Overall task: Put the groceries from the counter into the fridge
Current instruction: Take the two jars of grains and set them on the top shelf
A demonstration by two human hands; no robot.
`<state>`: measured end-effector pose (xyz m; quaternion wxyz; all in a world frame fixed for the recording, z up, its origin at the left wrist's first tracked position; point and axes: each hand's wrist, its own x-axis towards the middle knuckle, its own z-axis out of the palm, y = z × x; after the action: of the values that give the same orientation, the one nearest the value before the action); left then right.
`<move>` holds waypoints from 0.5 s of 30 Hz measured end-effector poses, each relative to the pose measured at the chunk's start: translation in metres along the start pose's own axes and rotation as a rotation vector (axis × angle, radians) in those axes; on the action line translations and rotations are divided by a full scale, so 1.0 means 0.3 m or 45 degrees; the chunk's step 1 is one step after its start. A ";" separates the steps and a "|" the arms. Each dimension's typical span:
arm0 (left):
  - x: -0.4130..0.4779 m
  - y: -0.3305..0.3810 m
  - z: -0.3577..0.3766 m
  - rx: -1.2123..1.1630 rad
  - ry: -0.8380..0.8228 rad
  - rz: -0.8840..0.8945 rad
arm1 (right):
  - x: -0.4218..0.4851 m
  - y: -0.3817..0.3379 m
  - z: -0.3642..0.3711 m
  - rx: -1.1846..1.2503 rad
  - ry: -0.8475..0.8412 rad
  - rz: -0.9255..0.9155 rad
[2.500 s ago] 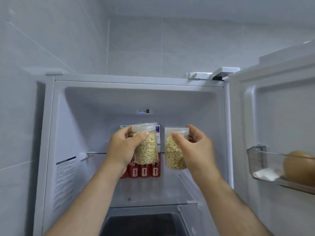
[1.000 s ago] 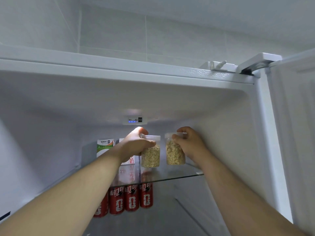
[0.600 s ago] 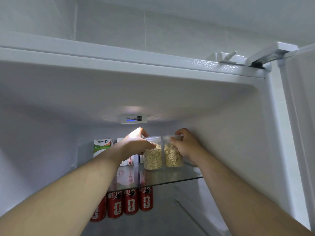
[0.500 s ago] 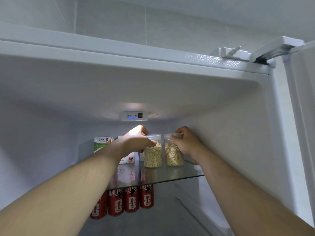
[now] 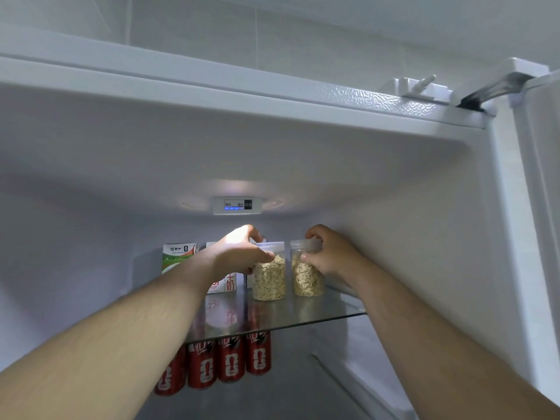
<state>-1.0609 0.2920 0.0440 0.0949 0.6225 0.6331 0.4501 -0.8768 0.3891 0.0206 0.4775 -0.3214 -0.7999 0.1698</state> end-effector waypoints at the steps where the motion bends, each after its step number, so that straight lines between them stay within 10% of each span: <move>1: 0.002 -0.003 0.000 -0.003 -0.001 0.003 | 0.007 0.002 0.002 -0.030 -0.001 -0.014; 15: 0.031 -0.021 -0.026 0.014 0.004 0.004 | 0.071 0.032 0.036 0.039 -0.064 0.030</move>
<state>-1.0727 0.2977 0.0482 0.0897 0.6233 0.6348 0.4478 -0.8900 0.4109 0.0239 0.4600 -0.3191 -0.8052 0.1958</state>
